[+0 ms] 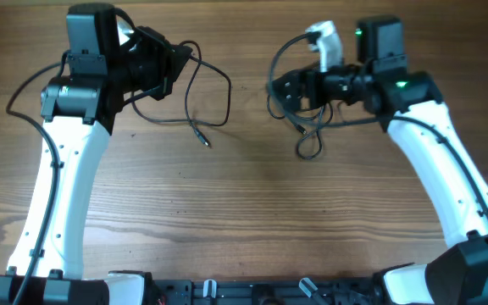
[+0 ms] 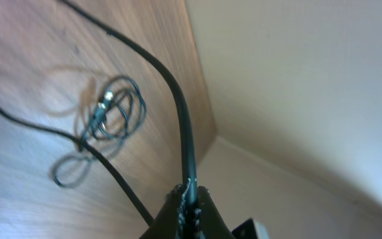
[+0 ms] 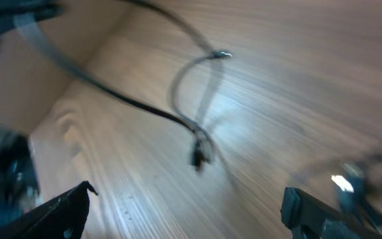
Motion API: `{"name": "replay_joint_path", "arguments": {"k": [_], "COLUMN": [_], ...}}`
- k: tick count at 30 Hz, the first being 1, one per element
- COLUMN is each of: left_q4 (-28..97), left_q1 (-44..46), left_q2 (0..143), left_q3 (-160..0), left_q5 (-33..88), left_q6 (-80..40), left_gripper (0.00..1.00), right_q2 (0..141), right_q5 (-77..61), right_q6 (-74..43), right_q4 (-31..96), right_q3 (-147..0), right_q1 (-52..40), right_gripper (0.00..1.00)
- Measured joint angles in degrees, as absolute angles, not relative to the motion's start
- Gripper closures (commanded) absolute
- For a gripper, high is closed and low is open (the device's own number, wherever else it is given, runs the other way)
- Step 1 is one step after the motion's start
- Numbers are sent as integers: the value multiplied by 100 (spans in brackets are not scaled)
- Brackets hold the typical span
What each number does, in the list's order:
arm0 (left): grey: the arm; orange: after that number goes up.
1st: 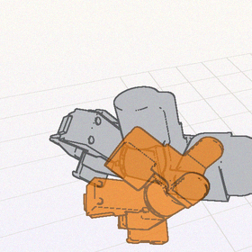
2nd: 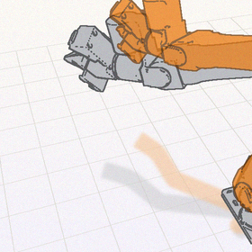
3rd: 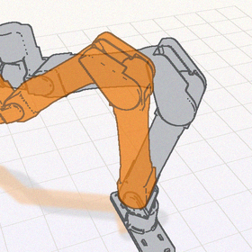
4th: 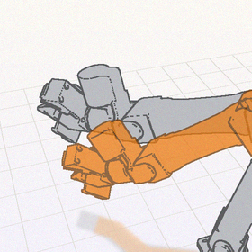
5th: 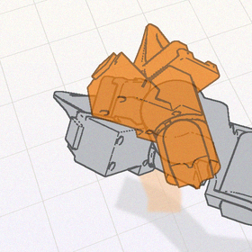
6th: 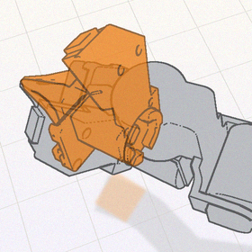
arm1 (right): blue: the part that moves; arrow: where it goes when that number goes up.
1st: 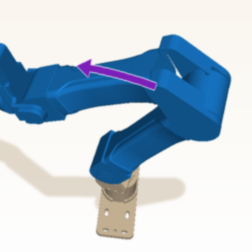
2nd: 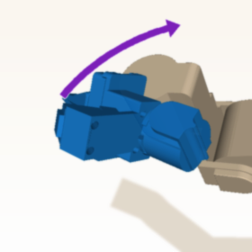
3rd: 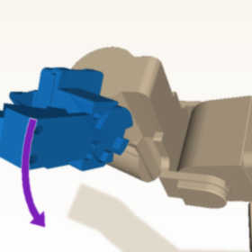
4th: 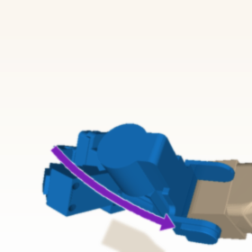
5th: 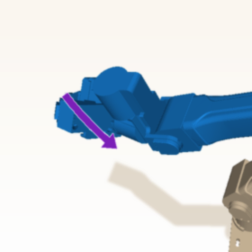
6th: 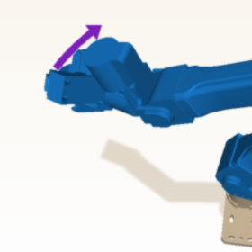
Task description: Untangle cables
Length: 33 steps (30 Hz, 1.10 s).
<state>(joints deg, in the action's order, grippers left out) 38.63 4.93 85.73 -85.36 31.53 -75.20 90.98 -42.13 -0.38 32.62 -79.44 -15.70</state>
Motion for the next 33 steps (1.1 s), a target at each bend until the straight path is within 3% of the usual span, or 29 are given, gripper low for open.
{"name": "replay_joint_path", "arguments": {"k": [5,13,21,25,28,33], "left_q4": [3861,3861,3859,3848,3848,3931], "left_q1": [493,493,493,493,493,493], "left_q2": [8573,8573,8573,8573,8573,8573], "left_q3": [-8536,-8536,-8536,-8536,-8536,-8536], "left_q5": [3566,4014,4086,4106,4064,3592], "left_q6": [-8298,-8641,-8678,-8698,-8617,-7832], "left_gripper": [93,93,91,72,46,27], "right_q2": [9107,9334,9603,9603,9605,9605], "right_q5": [-4346,-3691,-3494,-3463,-3441,-3256], "right_q6": [250,338,137,-69,-327,-655], "right_q4": [2414,1573,1125,917,805,1035], "right_q3": [-7944,-7944,-7944,-7944,-7944,-7944], "right_q1": [-2217,-2689,-2705,-2716,-2714,-2714], "right_gripper": [9,30,91,96,96,96]}}
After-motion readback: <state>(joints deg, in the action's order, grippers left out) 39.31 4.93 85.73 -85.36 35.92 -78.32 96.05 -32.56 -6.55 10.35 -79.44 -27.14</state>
